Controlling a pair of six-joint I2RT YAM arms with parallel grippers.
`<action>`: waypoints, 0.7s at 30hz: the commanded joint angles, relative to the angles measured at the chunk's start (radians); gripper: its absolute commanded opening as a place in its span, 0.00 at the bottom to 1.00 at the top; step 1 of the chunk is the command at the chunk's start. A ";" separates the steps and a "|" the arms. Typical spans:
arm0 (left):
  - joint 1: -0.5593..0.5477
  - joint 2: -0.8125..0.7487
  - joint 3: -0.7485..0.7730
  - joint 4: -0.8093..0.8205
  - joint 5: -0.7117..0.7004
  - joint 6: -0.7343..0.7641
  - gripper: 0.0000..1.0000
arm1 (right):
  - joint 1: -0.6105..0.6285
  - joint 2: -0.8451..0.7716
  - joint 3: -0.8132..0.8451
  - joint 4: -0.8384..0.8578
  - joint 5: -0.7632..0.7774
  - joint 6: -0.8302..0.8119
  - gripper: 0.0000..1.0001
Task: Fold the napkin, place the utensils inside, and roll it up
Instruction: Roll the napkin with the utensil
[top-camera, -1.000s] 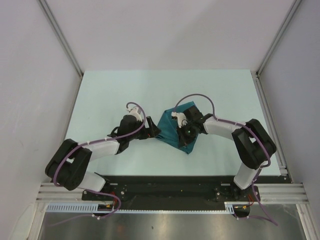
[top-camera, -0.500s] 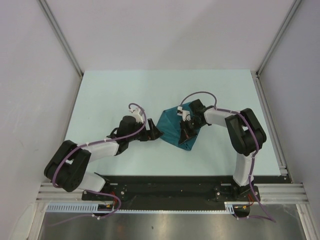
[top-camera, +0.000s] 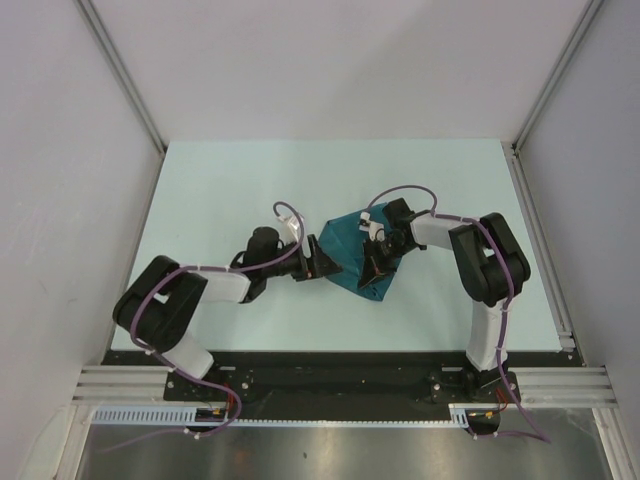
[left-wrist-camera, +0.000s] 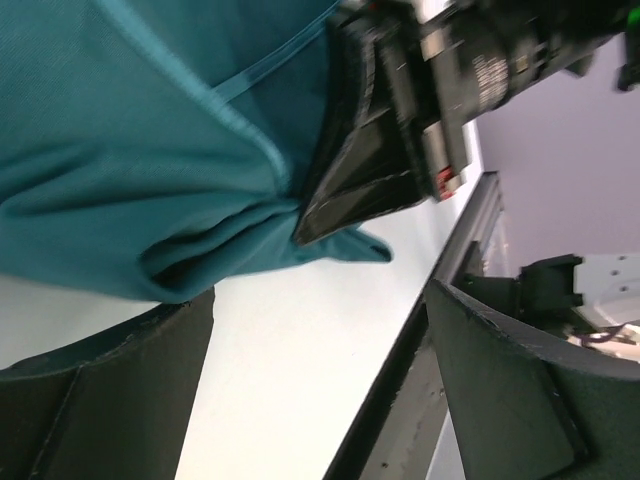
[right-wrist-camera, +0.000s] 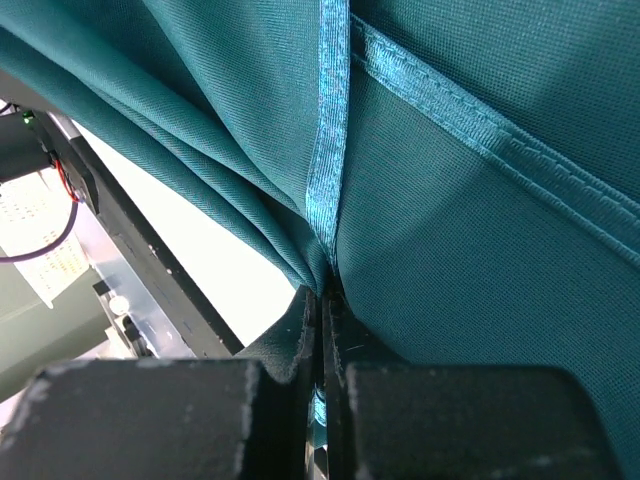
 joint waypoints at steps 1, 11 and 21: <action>-0.014 0.032 0.058 0.176 0.049 -0.076 0.92 | -0.015 0.022 0.013 -0.024 0.053 -0.007 0.00; -0.012 0.124 0.087 0.251 0.000 -0.076 0.91 | -0.015 0.019 0.013 -0.023 0.056 0.004 0.00; -0.012 0.198 0.073 0.305 -0.051 -0.010 0.91 | -0.015 -0.007 0.007 -0.011 0.030 0.021 0.00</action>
